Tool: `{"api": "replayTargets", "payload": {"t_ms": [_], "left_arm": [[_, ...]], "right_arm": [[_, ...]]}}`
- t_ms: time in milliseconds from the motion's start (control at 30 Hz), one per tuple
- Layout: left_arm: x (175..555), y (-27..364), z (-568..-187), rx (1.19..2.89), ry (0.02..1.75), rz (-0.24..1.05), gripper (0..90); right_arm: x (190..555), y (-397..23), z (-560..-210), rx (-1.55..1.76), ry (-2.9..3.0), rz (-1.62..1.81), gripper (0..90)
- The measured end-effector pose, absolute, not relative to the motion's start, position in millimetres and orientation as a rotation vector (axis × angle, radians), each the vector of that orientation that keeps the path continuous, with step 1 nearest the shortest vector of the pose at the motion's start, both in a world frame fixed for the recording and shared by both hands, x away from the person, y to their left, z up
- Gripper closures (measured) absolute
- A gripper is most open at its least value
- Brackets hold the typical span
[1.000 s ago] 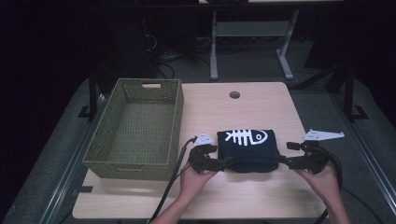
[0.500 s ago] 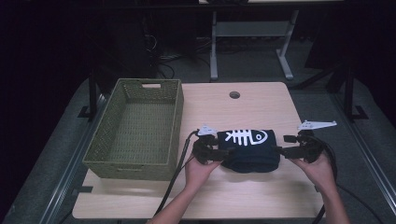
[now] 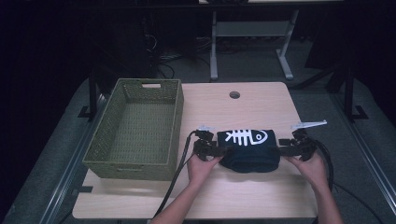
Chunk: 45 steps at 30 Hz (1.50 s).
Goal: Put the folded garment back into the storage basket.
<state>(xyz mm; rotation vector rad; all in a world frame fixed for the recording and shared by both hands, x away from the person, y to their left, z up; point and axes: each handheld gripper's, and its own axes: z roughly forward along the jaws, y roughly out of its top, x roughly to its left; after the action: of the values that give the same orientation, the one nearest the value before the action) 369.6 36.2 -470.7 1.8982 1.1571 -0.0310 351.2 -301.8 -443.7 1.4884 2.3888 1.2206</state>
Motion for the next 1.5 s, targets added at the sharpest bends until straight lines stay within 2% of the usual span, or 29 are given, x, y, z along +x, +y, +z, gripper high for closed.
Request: {"api": "replayTargets", "payload": {"t_ms": [233,367,567,600,667,733,900,1167,1300,1500], "left_arm": [[370.5,36.9,-472.6,1.899,1.169,-0.052,26.4],[365.9,32.6,-473.0,1.922,1.146,-0.024,31.6],[366.2,31.8,-473.5,1.923,1.138,-0.050,40.0],[366.5,31.5,-473.9,1.926,1.130,-0.061,42.3],[366.3,31.4,-473.9,1.927,1.130,-0.061,43.7],[366.3,31.5,-474.1,1.922,1.138,-0.060,44.5],[366.5,30.3,-474.4,1.928,1.133,-0.048,47.2],[365.3,29.0,-473.8,1.926,1.128,-0.071,59.0],[365.0,29.9,-472.0,1.925,1.119,-0.062,66.0],[364.1,30.2,-467.0,1.934,1.108,-0.059,69.5]], "right_arm": [[351.8,-297.6,-457.6,1.547,2.394,1.176,34.4],[351.3,-296.5,-460.3,1.571,2.385,1.156,38.1],[352.7,-293.6,-463.4,1.601,2.386,1.130,43.6],[353.2,-293.3,-463.7,1.605,2.387,1.133,48.0],[353.4,-292.9,-464.2,1.600,2.391,1.137,49.9],[354.2,-297.3,-463.2,1.613,2.374,1.135,47.4],[355.6,-303.9,-465.8,1.659,2.381,1.153,47.8],[354.2,-292.1,-466.6,1.623,2.411,1.145,65.3],[347.8,-289.7,-463.4,1.614,2.419,1.171,69.8],[340.0,-288.5,-454.8,1.578,2.419,1.183,70.6]]}}
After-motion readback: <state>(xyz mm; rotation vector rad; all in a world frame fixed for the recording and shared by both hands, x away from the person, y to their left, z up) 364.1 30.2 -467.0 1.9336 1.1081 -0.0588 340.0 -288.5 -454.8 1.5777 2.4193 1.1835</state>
